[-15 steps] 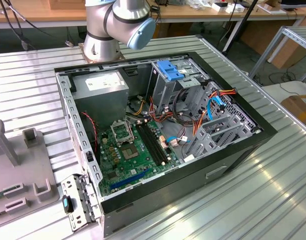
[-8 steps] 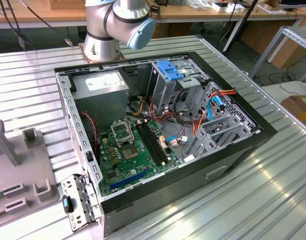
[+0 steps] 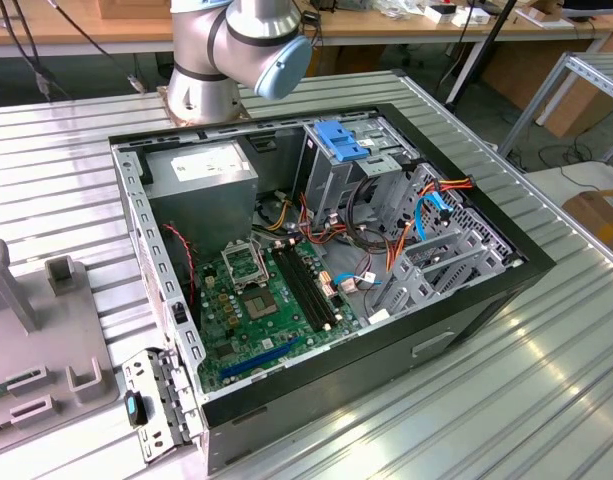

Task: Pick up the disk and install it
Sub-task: 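Pick up the disk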

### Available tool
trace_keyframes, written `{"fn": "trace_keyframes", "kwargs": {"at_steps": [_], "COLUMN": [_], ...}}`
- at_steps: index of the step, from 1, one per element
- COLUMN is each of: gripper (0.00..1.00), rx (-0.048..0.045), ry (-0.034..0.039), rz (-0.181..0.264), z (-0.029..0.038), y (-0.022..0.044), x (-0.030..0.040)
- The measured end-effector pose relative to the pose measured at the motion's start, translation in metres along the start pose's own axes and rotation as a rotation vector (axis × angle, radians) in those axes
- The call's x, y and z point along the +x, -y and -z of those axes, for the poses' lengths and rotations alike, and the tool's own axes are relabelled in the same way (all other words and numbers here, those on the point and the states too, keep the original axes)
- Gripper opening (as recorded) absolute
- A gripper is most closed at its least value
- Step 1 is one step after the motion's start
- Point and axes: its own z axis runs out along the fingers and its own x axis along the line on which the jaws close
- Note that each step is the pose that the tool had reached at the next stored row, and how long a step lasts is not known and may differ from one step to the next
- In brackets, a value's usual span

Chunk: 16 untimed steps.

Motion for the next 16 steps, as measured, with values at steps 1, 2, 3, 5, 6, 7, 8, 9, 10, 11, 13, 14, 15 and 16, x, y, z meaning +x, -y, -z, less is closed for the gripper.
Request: {"fn": "trace_keyframes", "kwargs": {"at_steps": [1,2,3,5,6,7,8,9,10,11,13,14,15,16], "gripper": [0.37,0.37,0.37,0.37,0.37,0.37,0.37,0.37,0.37,0.37,0.37,0.37,0.37,0.37], "rx": [-0.0001,0.0,0.0,0.0001,0.0,-0.0003,-0.0003,-0.0002,-0.0001,-0.0001,0.0,0.0,0.0,0.0001], "ry": [0.0,0.0,0.0,0.0001,0.0,-0.0001,-0.0001,-0.0001,0.0,0.0,0.0,0.0,0.0,0.0001], "rz": [0.0,0.0,0.0,0.0,0.0,0.0,0.0,0.0,0.0,0.0,0.0,0.0,0.0,0.0], "z": [0.0038,0.0086,0.0124,0.0162,0.0165,0.0172,0.0194,0.0213,0.0265,0.0297,0.0375,0.0413,0.0449,0.0479], "y": [0.0,0.0,-0.0001,-0.0001,-0.0001,-0.0001,-0.0001,-0.0001,-0.0002,-0.0002,-0.0002,-0.0002,-0.0003,-0.0003], "x": [-0.0002,-0.0005,-0.0007,-0.0009,-0.0009,-0.001,-0.0011,-0.0012,-0.0015,-0.0017,-0.0021,-0.0023,-0.0025,-0.0027]}}
